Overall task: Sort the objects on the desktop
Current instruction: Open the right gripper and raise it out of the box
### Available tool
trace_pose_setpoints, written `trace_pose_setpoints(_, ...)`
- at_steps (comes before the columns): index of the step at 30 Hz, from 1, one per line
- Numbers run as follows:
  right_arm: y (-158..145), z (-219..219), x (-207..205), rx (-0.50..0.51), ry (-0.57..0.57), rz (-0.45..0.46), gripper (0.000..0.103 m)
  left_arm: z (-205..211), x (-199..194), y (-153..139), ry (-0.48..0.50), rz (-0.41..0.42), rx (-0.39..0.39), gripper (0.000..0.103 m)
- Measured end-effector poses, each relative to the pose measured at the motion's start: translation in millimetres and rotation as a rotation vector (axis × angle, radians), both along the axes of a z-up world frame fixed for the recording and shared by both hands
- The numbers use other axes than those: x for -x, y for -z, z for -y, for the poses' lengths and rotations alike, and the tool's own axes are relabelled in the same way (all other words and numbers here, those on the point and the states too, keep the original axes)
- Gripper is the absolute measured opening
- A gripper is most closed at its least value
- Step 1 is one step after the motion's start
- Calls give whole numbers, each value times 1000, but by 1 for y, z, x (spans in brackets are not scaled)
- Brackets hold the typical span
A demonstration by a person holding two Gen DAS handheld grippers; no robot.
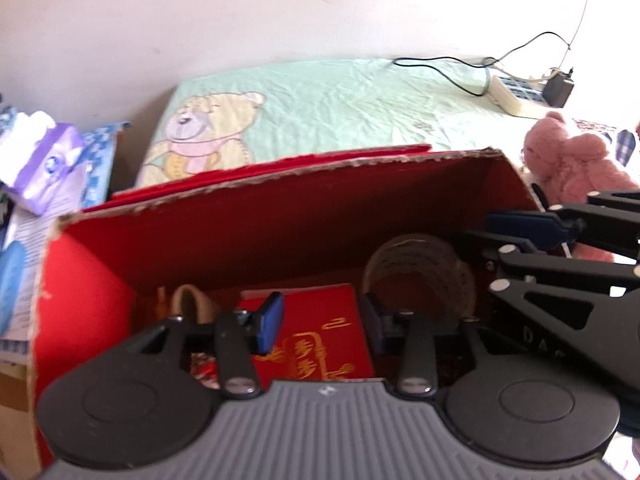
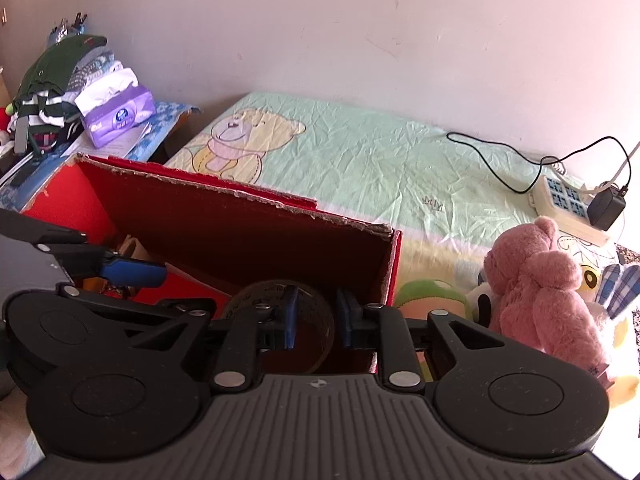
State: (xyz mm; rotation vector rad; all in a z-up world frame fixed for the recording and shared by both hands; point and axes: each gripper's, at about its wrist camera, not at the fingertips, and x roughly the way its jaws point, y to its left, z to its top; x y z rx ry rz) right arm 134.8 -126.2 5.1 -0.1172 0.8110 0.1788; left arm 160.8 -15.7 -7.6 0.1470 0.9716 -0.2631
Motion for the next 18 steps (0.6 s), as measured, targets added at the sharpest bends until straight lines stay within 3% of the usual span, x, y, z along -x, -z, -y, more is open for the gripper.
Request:
trace_pose_setpoints(10, 2, -9, 17, -69, 134, -38, 24, -22, 21, -8, -111, 46, -58, 76)
trace_pose_setpoints(14, 3, -16, 28, -63, 211, -27, 30, -26, 30, -13, -137, 67, -95, 86)
trace_pose_setpoints(18, 3, -16, 39, -94, 256, -17, 35, -32, 38, -20, -155, 90, -112, 91)
